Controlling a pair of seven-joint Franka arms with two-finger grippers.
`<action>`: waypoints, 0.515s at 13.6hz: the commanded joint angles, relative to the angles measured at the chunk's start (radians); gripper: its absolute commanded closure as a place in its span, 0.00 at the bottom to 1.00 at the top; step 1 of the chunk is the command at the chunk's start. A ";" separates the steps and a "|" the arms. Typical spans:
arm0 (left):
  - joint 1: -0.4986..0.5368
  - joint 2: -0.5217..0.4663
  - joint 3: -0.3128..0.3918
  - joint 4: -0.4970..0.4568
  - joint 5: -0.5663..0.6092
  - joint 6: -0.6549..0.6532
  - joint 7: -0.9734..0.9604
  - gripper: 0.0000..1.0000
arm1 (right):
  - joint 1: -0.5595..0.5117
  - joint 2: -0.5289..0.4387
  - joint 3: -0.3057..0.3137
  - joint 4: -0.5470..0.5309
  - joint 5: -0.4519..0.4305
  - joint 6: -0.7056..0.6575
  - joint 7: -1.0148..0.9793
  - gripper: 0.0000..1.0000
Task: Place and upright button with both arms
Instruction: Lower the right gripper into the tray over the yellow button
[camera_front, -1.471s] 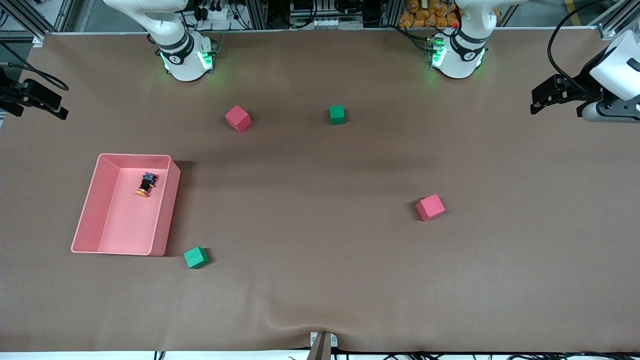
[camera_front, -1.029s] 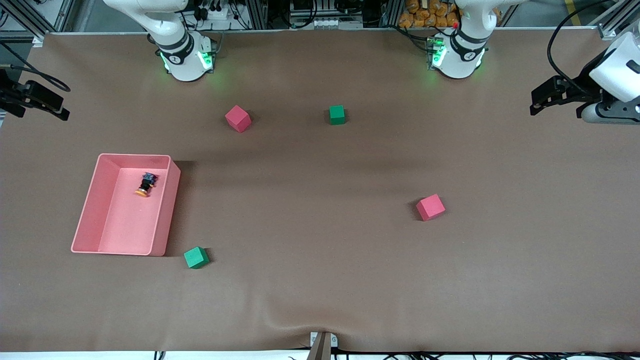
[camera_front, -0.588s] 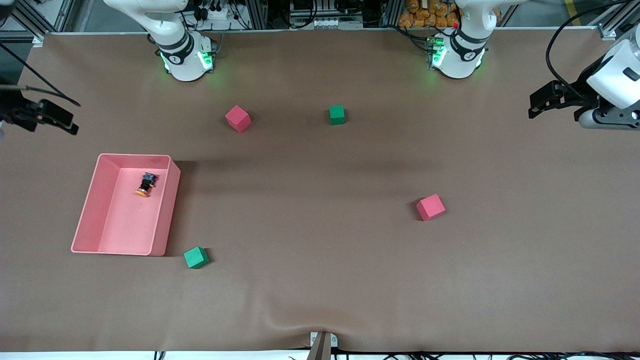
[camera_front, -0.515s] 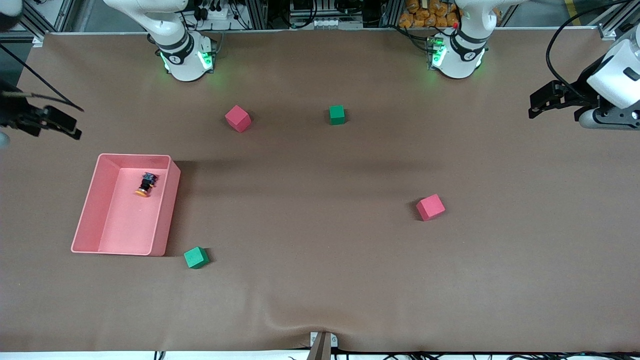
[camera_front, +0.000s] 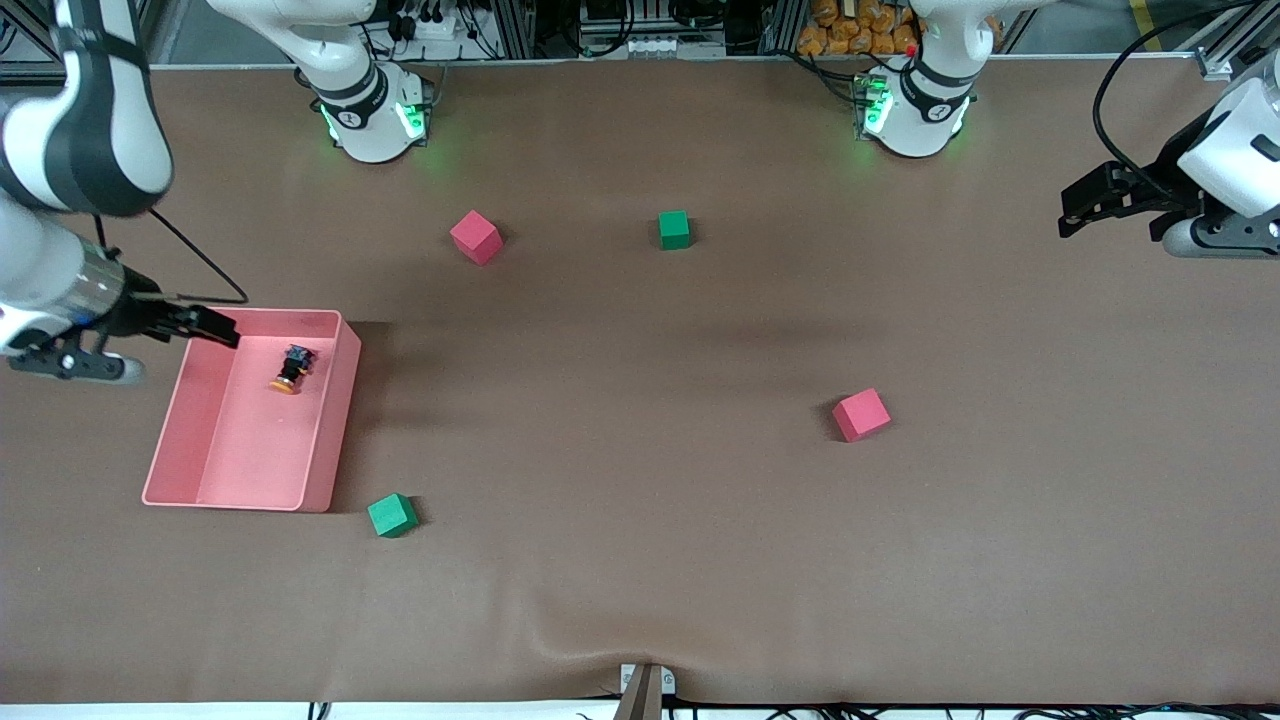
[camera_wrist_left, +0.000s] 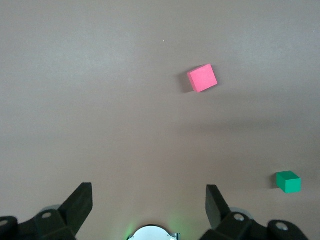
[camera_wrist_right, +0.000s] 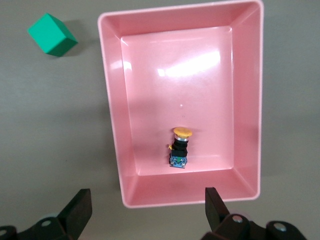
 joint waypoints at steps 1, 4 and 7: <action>0.003 0.009 -0.003 0.022 -0.006 -0.019 -0.013 0.00 | -0.037 0.073 0.007 0.001 -0.008 0.037 -0.043 0.00; 0.003 0.010 -0.003 0.016 -0.004 -0.019 -0.010 0.00 | -0.081 0.136 0.007 -0.062 -0.008 0.181 -0.106 0.00; 0.003 0.010 -0.003 0.016 -0.004 -0.019 -0.005 0.00 | -0.084 0.147 0.007 -0.203 -0.008 0.388 -0.114 0.00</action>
